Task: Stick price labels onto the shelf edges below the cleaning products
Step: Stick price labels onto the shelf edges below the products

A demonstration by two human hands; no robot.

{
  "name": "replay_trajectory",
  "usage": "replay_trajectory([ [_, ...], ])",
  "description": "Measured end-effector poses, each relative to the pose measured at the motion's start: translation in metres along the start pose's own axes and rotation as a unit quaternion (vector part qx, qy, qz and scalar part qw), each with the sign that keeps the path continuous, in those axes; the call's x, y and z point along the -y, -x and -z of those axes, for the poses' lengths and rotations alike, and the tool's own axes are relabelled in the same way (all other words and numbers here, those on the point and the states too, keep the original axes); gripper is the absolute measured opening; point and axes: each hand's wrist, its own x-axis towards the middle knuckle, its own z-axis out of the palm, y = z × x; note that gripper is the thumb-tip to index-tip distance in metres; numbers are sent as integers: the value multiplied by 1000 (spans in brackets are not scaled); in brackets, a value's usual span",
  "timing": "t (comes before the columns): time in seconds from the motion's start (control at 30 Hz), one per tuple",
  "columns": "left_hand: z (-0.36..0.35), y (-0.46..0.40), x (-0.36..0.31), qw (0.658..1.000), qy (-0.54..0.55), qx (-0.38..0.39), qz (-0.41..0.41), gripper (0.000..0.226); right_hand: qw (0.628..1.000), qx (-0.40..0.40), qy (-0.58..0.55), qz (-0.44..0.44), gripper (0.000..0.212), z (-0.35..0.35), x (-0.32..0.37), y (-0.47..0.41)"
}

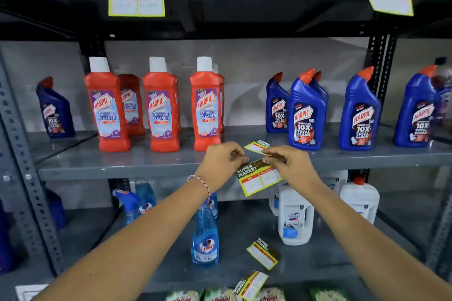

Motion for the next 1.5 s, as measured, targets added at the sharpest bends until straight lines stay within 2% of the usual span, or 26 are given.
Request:
replay_trajectory([
  [0.1,-11,1,1,998,-48,33,-29,15,998,7,56,38,30,-4,-4,-4],
  [0.2,-15,0,2,996,-68,36,-43,18,996,8,77,51,24,-11,-1,-4],
  [0.43,-16,3,8,996,-53,15,-64,19,999,-12,40,21,15,-15,3,-3],
  [0.57,-16,9,8,998,-32,18,-51,12,999,46,22,-14,13,-8,11,-2],
  [0.63,-9,14,6,999,-6,42,-25,11,996,80,-1,-36,12,-3,18,1],
  [0.7,4,24,6,999,11,50,18,10,995,80,-44,-41,12,-6,28,5],
  [0.83,50,47,22,997,10,1,76,6,986,52,-147,-53,21,-49,54,13],
  [0.93,88,64,46,987,30,-18,155,1,980,64,-182,-56,18,-98,77,14],
  [1.03,121,77,73,972,43,-66,219,8,987,33,-154,-37,23,-144,102,13],
  [1.2,159,82,107,954,62,-129,264,13,995,-11,-92,-34,11,-197,134,2],
  [1.5,175,72,130,953,67,-123,267,18,997,-61,-5,-40,11,-225,155,-6],
])
